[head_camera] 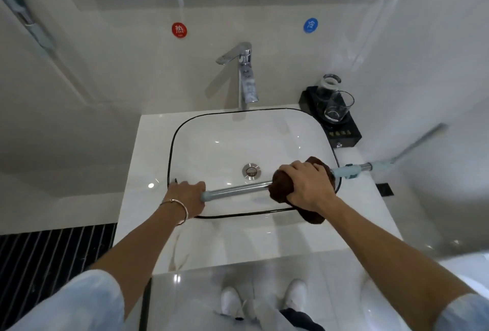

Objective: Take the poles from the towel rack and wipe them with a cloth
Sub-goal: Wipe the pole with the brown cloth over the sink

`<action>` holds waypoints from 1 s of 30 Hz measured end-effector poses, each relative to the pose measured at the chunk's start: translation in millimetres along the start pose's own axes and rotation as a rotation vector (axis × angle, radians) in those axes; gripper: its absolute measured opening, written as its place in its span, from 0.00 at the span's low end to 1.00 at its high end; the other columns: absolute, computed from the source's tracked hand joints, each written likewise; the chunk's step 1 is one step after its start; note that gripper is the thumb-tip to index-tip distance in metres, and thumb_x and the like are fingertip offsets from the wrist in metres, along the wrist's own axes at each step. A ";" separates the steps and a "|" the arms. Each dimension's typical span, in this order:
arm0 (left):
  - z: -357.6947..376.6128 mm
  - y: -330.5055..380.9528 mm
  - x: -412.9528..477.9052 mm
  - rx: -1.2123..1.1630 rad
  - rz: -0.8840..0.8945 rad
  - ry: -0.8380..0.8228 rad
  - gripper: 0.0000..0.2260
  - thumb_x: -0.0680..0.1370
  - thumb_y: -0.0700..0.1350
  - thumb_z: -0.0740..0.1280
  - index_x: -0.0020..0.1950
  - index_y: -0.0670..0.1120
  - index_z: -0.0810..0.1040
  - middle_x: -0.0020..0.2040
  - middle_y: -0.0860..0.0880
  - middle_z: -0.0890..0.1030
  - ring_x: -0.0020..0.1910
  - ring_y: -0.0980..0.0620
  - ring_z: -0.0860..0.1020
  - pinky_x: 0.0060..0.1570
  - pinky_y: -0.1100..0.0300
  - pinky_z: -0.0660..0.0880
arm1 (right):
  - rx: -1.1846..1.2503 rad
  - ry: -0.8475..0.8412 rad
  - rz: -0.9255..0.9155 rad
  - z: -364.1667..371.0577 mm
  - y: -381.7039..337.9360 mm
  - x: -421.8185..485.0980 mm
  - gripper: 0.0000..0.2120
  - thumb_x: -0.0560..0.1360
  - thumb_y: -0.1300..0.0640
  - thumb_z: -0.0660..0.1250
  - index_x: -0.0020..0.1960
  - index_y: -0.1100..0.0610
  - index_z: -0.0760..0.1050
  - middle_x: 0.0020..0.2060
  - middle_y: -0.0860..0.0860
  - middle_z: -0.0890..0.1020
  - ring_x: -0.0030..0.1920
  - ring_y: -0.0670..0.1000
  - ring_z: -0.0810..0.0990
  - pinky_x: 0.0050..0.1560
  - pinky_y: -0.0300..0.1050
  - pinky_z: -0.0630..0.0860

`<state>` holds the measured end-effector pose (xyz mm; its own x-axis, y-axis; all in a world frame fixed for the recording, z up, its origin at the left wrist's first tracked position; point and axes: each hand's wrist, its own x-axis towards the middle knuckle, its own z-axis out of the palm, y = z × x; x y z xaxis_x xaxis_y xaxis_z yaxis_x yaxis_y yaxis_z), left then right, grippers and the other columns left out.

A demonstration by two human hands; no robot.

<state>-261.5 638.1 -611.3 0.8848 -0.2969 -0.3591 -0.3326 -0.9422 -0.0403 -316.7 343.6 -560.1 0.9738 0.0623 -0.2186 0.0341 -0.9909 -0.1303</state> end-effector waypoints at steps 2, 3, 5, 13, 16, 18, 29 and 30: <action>-2.0 -2.4 3.8 -0.057 -0.033 0.032 0.11 0.73 0.45 0.61 0.56 0.50 0.68 0.45 0.50 0.76 0.54 0.48 0.72 0.58 0.54 0.63 | -0.012 0.052 0.125 -12.1 41.8 -9.3 0.25 0.67 0.48 0.67 0.63 0.43 0.69 0.58 0.47 0.76 0.59 0.54 0.74 0.63 0.56 0.65; -3.4 -3.7 5.6 -0.083 -0.045 0.054 0.12 0.73 0.46 0.61 0.56 0.49 0.67 0.47 0.51 0.76 0.54 0.48 0.72 0.56 0.55 0.63 | -0.016 0.097 0.178 -19.0 61.3 -13.9 0.24 0.67 0.48 0.68 0.63 0.43 0.70 0.57 0.47 0.77 0.58 0.55 0.75 0.62 0.56 0.67; -5.8 -6.9 7.1 -0.065 -0.030 0.085 0.11 0.74 0.48 0.62 0.55 0.49 0.67 0.50 0.51 0.77 0.54 0.49 0.72 0.54 0.55 0.63 | -0.001 0.182 0.269 -30.5 94.9 -19.8 0.23 0.66 0.47 0.69 0.61 0.43 0.72 0.56 0.49 0.78 0.55 0.57 0.77 0.59 0.56 0.70; -7.6 6.4 0.1 0.048 0.021 0.065 0.09 0.78 0.45 0.57 0.58 0.46 0.69 0.52 0.48 0.77 0.51 0.46 0.76 0.51 0.54 0.66 | 0.219 0.105 0.362 -19.6 119.4 -12.4 0.24 0.65 0.53 0.72 0.60 0.46 0.73 0.55 0.50 0.77 0.58 0.56 0.73 0.58 0.57 0.70; -11.5 1.2 1.3 -0.027 -0.012 -0.024 0.09 0.76 0.45 0.58 0.56 0.47 0.69 0.49 0.48 0.78 0.45 0.46 0.76 0.45 0.57 0.66 | 0.188 0.066 0.274 -22.3 103.0 0.9 0.22 0.64 0.52 0.72 0.57 0.45 0.75 0.53 0.48 0.77 0.55 0.55 0.76 0.56 0.55 0.72; -10.9 -0.5 1.9 -0.041 -0.046 -0.045 0.09 0.75 0.46 0.58 0.54 0.48 0.70 0.44 0.49 0.76 0.41 0.47 0.73 0.42 0.58 0.67 | 0.131 0.047 0.242 -21.5 96.2 7.4 0.21 0.64 0.51 0.71 0.57 0.44 0.74 0.52 0.47 0.78 0.54 0.53 0.77 0.56 0.55 0.72; -11.7 -1.5 7.0 -0.057 0.003 -0.047 0.08 0.75 0.46 0.58 0.53 0.49 0.70 0.43 0.48 0.77 0.41 0.47 0.73 0.43 0.57 0.66 | 0.014 0.249 -0.044 35.9 -44.7 19.5 0.31 0.57 0.51 0.75 0.60 0.50 0.75 0.51 0.50 0.79 0.53 0.56 0.78 0.60 0.59 0.68; -11.3 -2.5 6.3 -0.059 0.017 -0.042 0.08 0.75 0.45 0.59 0.53 0.49 0.70 0.41 0.49 0.75 0.40 0.47 0.72 0.43 0.57 0.64 | 0.016 0.302 -0.061 43.5 -60.1 18.7 0.32 0.54 0.52 0.76 0.58 0.51 0.76 0.49 0.51 0.80 0.51 0.56 0.79 0.58 0.60 0.71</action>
<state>-251.4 636.8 -602.9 0.8643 -0.3072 -0.3983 -0.3263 -0.9450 0.0208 -310.4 409.5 -598.5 0.9929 0.0808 0.0874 0.0933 -0.9842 -0.1506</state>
